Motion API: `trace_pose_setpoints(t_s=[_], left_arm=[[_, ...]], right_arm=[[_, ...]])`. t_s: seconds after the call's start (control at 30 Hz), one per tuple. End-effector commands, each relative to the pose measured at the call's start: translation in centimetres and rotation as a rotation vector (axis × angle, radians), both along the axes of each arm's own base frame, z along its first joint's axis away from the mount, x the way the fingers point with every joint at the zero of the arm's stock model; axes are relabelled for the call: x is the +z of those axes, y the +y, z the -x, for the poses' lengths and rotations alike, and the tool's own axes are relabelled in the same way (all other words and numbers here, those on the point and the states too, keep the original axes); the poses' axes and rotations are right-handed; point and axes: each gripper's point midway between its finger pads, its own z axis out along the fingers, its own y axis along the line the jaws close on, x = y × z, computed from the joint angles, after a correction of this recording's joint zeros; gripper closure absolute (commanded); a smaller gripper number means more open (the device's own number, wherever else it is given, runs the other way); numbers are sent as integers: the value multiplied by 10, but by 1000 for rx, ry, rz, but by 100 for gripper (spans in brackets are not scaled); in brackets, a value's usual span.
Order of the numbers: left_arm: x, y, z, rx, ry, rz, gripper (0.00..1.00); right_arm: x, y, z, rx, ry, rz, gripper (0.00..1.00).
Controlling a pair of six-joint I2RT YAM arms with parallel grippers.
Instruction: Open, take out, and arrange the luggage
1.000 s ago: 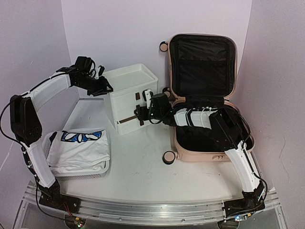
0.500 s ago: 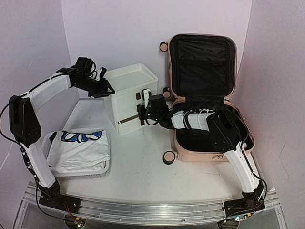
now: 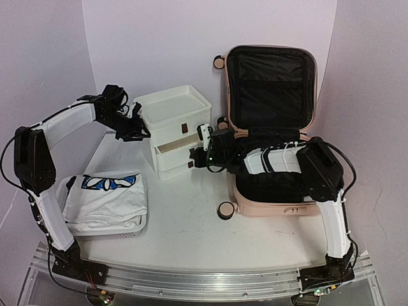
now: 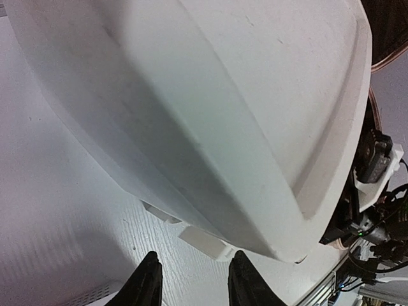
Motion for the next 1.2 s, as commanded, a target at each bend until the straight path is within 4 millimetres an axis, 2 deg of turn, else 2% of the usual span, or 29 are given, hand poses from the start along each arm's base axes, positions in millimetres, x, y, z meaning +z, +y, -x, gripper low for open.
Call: trace_pose_setpoints(t_s=[0.0, 0.13, 0.3, 0.37, 0.5, 0.63, 0.77, 0.87, 0.93, 1.03, 1.07, 1.13, 1.17], left_arm=[[10, 2, -1, -11, -19, 30, 63], [10, 4, -2, -5, -29, 16, 63], [13, 3, 0, -14, -32, 26, 61], [13, 5, 0, -14, -44, 11, 59], [17, 7, 1, -21, -69, -5, 54], [27, 9, 8, -61, -128, -21, 43], [46, 20, 10, -67, -265, -78, 31], [65, 31, 13, -26, -372, -108, 21], [85, 39, 19, 22, -433, -107, 15], [104, 55, 23, 130, -464, -108, 9], [105, 60, 23, 172, -459, -109, 8], [102, 68, 22, 250, -425, -93, 5], [97, 69, 21, 275, -405, -84, 2]], right_arm=[[38, -1, 46, 102, 54, -49, 100], [31, -16, 68, 96, 108, -10, 100], [40, -20, 77, 111, 124, 33, 91], [46, -21, 78, 109, 123, 40, 80], [55, -28, 83, 106, 143, 83, 50], [67, -46, 96, 129, 134, 187, 33], [75, -90, 110, 122, 56, 355, 15], [82, -136, 111, 80, -20, 553, 4], [81, -169, 108, 33, -11, 631, 2], [64, -226, 101, -87, 137, 634, 2], [58, -250, 97, -163, 212, 620, 2], [51, -279, 99, -260, 307, 621, 2], [49, -286, 101, -279, 340, 623, 2]])
